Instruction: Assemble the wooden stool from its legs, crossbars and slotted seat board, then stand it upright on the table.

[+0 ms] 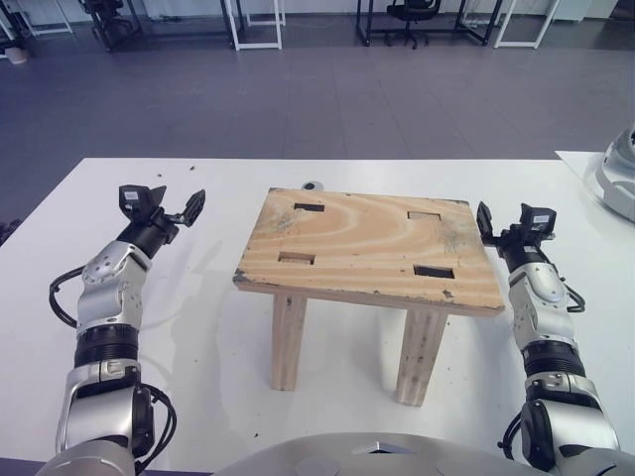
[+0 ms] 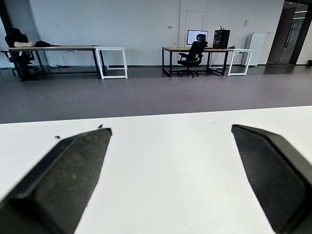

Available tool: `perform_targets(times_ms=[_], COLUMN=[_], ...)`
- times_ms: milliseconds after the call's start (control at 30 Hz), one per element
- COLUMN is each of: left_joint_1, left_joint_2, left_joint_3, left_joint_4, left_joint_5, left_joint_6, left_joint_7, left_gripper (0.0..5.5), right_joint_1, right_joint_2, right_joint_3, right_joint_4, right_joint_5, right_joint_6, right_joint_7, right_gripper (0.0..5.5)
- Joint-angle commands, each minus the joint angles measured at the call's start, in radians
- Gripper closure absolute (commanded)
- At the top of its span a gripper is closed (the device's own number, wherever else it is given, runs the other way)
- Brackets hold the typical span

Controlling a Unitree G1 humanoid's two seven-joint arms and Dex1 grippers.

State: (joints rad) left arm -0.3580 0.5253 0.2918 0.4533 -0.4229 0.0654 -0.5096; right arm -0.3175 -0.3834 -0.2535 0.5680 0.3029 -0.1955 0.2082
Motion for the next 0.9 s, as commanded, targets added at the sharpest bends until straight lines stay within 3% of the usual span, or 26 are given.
perform_targets(times_ms=[33,400,900], left_joint_1=[0.054,-0.012,-0.07], left_joint_2=[-0.021,-0.018,-0.009], left_joint_3=[0.03,0.065,0.095], left_joint_4=[-0.05,0.04,0.083], left_joint_5=[0.029,0.09,0.068], left_joint_6=[0.019,-0.035,-0.079], left_joint_7=[0.082,0.198,0.096], left_gripper=[0.97,0.97,0.97], right_joint_1=[-0.025,-0.023,-0.03], right_joint_2=[-0.047,-0.032,0.02], right_joint_3=[-0.031,-0.034,-0.044], right_joint_4=[0.018,-0.004,0.014], right_joint_5=[-0.01,-0.04,-0.012], right_joint_6=[0.048,-0.011,-0.073], right_joint_7=[0.013,0.038,0.083], right_gripper=[1.19,1.19,1.19])
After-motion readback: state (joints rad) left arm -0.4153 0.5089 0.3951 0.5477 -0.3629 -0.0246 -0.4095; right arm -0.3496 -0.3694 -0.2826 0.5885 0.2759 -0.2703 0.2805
